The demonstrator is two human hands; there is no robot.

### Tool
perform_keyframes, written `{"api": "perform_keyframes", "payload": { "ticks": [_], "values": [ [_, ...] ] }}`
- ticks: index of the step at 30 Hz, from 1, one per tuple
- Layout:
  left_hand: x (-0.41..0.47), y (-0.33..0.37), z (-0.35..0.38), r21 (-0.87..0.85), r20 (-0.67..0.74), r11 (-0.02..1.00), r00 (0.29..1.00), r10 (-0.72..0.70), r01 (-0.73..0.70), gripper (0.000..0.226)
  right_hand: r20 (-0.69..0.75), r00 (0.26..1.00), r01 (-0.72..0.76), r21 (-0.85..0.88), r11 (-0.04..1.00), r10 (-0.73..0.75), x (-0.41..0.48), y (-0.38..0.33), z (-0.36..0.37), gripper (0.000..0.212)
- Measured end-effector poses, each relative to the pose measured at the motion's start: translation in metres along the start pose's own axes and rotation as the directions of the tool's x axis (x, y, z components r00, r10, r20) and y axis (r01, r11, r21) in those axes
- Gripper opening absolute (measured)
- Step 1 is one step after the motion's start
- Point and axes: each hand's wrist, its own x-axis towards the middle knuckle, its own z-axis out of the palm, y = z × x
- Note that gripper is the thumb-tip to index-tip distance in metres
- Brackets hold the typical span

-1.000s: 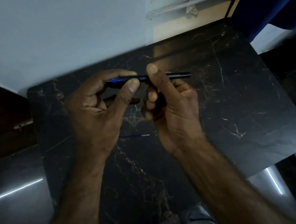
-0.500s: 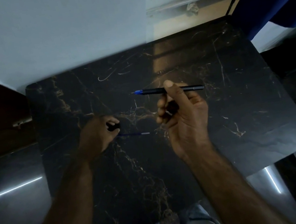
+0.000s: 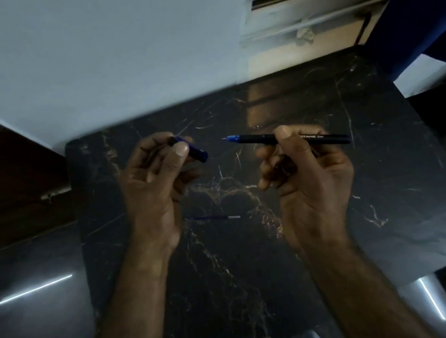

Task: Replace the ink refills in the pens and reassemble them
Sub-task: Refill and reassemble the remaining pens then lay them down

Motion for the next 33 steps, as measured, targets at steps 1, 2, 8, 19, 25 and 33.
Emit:
{"api": "perform_keyframes", "payload": {
  "ticks": [1,2,8,19,25,33],
  "values": [
    [-0.004,0.009,0.009,-0.049,0.018,0.999,1.0,0.012,-0.011,0.023,0.016,1.0,0.014,0.003,1.0,-0.014,0.0,-0.004,0.003,0.005],
    [-0.007,0.016,0.017,-0.067,0.024,0.998,1.0,0.018,-0.017,0.023,0.03,0.999,0.029,0.006,1.0,-0.029,0.0,-0.007,0.006,0.005],
    [-0.011,0.031,0.037,-0.14,0.034,0.99,0.999,0.028,-0.023,0.022,0.063,0.993,0.1,0.006,0.995,-0.1,-0.001,-0.017,0.014,0.004],
    [-0.009,0.027,0.036,-0.156,0.013,0.988,1.0,-0.014,0.016,0.02,0.014,0.996,0.087,0.01,0.996,-0.087,-0.002,-0.01,0.01,0.004],
    [-0.007,0.025,0.034,-0.088,0.019,0.996,1.0,0.012,-0.01,0.019,0.01,0.996,0.085,0.025,0.996,-0.085,-0.002,-0.007,0.007,0.003],
    [-0.006,0.021,0.042,-0.157,-0.085,0.987,0.996,-0.03,0.016,0.013,-0.009,0.989,0.149,0.024,0.989,-0.149,0.005,-0.01,0.013,0.008]
  ]
}}
